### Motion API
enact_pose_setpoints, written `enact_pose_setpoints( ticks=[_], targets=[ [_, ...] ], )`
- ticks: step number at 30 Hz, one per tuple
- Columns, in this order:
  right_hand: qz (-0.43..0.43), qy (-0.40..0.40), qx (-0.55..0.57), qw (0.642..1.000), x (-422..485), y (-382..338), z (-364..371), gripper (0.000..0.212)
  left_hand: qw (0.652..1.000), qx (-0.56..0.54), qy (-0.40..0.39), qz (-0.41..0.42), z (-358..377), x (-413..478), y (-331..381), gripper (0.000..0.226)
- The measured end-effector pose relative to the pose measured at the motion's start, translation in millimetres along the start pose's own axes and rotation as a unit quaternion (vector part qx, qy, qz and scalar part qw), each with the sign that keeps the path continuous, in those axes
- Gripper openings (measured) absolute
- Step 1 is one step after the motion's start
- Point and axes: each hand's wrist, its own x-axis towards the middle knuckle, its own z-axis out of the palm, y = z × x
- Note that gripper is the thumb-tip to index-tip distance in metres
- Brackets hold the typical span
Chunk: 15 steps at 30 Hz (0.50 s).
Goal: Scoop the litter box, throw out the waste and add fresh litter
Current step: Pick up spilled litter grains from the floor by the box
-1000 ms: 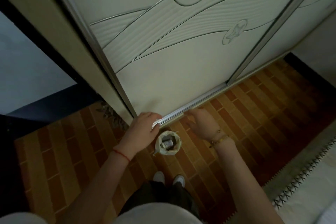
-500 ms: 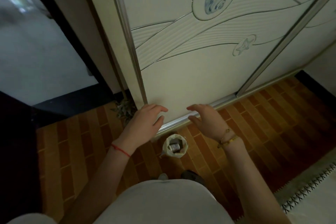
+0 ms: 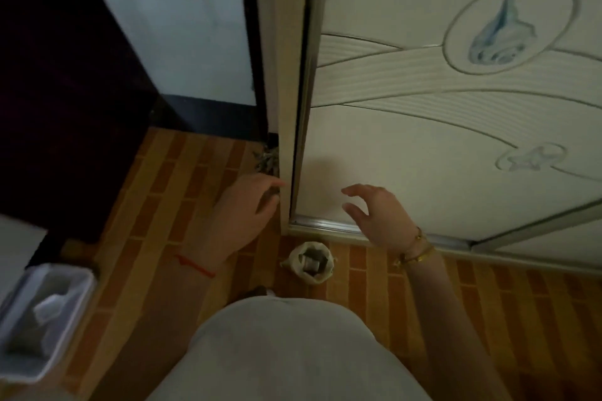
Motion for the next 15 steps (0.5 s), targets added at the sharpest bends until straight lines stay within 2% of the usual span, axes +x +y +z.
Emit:
enact_pose_setpoints(
  ticks=[6,15],
  targets=[
    [-0.123,-0.073,-0.025,0.989,22.2,-22.8,6.1,0.032,0.987,0.034,0.105,-0.118,-7.4,-61.5,3.4,0.028],
    [-0.274,-0.176,-0.017,0.945,43.8,-99.6,35.2,0.035,0.93,0.062,0.199,-0.302,-30.3,-154.0,12.9,0.029]
  ],
)
